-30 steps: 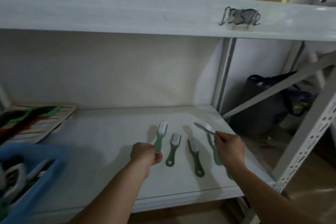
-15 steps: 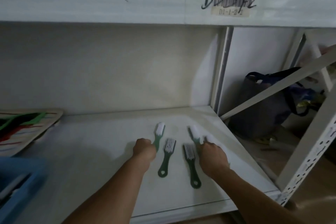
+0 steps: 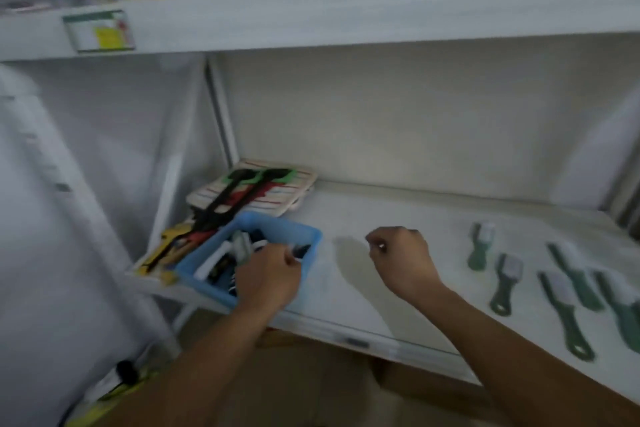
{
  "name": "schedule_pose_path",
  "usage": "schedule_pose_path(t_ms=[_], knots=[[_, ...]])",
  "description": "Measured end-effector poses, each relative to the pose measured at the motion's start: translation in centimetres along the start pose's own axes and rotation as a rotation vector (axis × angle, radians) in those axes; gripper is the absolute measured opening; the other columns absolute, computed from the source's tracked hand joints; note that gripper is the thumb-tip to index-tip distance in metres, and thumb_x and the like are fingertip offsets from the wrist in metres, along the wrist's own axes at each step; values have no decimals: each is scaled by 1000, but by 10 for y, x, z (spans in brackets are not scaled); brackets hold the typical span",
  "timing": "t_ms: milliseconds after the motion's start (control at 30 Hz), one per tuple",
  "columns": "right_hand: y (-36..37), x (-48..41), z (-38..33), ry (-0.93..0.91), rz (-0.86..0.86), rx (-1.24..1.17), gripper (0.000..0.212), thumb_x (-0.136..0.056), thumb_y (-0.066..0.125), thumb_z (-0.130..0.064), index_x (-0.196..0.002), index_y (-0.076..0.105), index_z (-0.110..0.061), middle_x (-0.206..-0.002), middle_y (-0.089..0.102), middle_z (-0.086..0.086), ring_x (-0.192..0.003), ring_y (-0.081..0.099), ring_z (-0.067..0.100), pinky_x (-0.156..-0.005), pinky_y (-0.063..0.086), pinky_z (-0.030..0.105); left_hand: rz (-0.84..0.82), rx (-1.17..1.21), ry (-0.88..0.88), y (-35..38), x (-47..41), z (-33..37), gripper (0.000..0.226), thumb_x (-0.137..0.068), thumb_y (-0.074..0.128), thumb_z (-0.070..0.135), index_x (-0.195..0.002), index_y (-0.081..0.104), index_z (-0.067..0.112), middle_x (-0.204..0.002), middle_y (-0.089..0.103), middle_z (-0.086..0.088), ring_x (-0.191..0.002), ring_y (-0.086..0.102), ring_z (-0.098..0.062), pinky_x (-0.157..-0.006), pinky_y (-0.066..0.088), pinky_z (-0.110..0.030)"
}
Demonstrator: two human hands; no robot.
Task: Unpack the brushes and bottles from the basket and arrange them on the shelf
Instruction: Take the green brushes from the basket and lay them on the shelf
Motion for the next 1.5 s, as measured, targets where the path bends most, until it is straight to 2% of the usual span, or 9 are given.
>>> schedule_pose_path(t_ms=[167,367,467,567,767,1000,1200,1367,1500], knots=[[71,-15,-91,-133,-180,-31,24,-87,57,-16,-99,77,-19,-101,77,4,-95,68,27,-83,55,33,38,-247,-109,-26,-26,-79,20,-86,49,24,-70,59,22,-65,61,3,-73,63,-22,-98,37,-50],[133,-24,-132,-76,-419,193,21,-86,62,-31,-92,64,-12,-98,70,10,-89,68,28,-78,59,39,-194,-298,-152,9,-53,-108,32,-81,51,47,-101,58,22,-94,68,4,-95,63,-21,-101,33,-52],[152,-20,-141,-73,-565,377,30,-85,67,-28,-109,57,-13,-122,61,15,-113,61,30,-91,53,43,-241,-338,-125,19,-53,-99,18,-85,53,38,-87,55,21,-98,69,2,-101,63,-22,-109,29,-53],[157,-18,-142,-56,-587,466,58,-84,73,-26,-134,47,-10,-144,41,24,-130,49,34,-97,50,45,-205,-399,-121,14,-48,-86,15,-88,54,32,-81,48,21,-101,70,1,-101,64,-22,-108,30,-49],[159,-22,-145,-50,-521,454,55,-85,73,-23,-134,49,-12,-139,50,18,-127,51,34,-93,47,42,-158,-289,-115,14,-51,-92,22,-88,55,35,-103,56,19,-107,66,1,-105,62,-21,-101,39,-45],[176,-18,-147,-52,-564,520,48,-93,64,-35,-136,53,-18,-136,57,8,-125,53,30,-94,48,43,67,-163,-53,-7,-48,-100,20,-91,45,30,-85,56,14,-62,50,7,-56,53,-14,-50,36,-27],[177,-14,-142,-56,-573,624,50,-91,61,-43,-136,55,-19,-140,50,15,-126,48,32,-102,39,46,37,-3,-99,-4,-48,-107,23,-94,44,20,-73,46,12,-60,47,2,-57,49,-17,-58,44,-33],[173,-12,-147,-100,-560,588,56,-92,50,-55,-137,51,-22,-134,58,6,-124,50,28,-102,32,46,67,-23,-174,-12,-47,-111,30,-93,45,29,-94,63,5,-89,67,-12,-87,66,-33,-69,48,-37],[174,-15,-146,-88,-561,581,61,-89,64,-39,-143,44,-19,-149,42,13,-130,46,29,-102,36,45,44,-6,-182,-7,-47,-113,32,-92,45,31,-93,65,6,-83,64,-9,-86,67,-34,-68,48,-36]])
Point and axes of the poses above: each hand's wrist, its own x-axis away from the middle knuckle, its own y-axis out of the palm, z = x × y, the point moved 7 cm from there along -x, towards the middle knuckle
